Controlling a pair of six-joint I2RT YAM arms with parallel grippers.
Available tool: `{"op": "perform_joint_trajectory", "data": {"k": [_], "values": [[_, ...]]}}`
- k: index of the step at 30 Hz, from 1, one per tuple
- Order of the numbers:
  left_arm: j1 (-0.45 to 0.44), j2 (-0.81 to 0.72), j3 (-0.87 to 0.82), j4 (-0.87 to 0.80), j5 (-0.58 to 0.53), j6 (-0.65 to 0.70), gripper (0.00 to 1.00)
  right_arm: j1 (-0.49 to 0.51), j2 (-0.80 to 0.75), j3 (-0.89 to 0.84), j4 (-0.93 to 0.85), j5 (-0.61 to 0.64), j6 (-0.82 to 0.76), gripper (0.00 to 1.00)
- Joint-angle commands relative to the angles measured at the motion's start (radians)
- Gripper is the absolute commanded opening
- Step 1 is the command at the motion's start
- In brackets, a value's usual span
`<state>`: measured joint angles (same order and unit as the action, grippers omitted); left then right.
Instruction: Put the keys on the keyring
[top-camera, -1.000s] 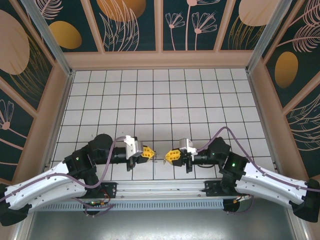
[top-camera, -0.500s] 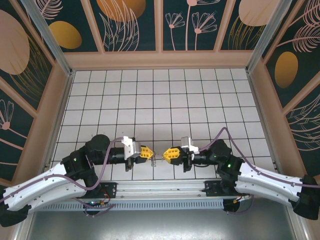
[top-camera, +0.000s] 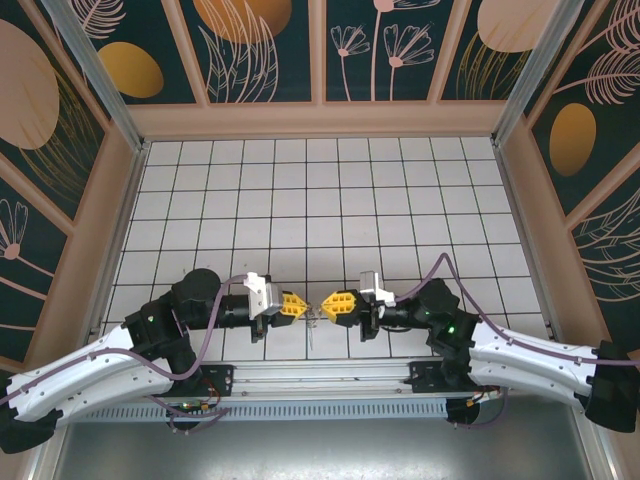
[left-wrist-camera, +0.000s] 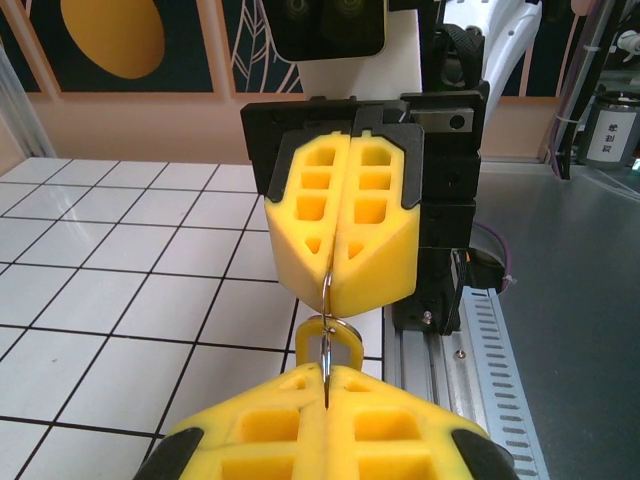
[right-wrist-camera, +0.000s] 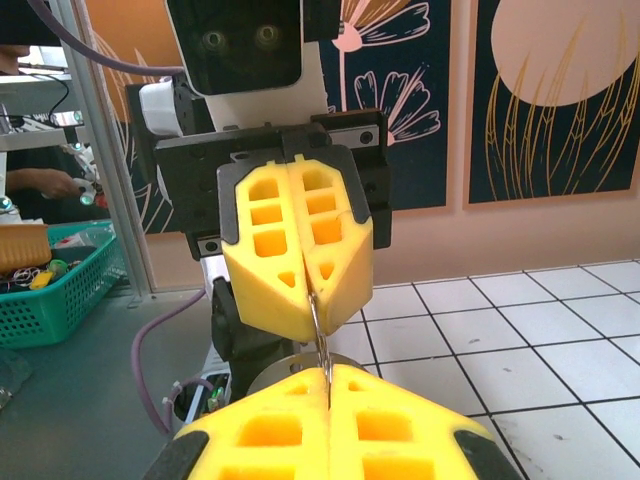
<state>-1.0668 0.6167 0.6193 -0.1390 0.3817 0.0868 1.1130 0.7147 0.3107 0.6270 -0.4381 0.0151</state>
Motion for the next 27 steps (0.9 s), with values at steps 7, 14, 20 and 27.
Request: {"op": "perform_joint_trajectory", "data": {"k": [7,14,20,27], "values": [[0.002,-0.011,0.031,0.021,-0.005,0.021,0.00,0.008,0.023,0.004,0.079,0.004,0.008,0.00],[0.002,-0.014,0.031,0.024,-0.006,0.019,0.00,0.008,0.041,0.010,0.089,-0.011,0.009,0.00],[0.002,-0.012,0.030,0.027,-0.010,0.021,0.00,0.008,0.044,0.012,0.093,-0.021,0.009,0.00],[0.002,-0.008,0.032,0.026,-0.012,0.020,0.00,0.009,0.047,0.010,0.103,-0.027,0.011,0.00]]}}
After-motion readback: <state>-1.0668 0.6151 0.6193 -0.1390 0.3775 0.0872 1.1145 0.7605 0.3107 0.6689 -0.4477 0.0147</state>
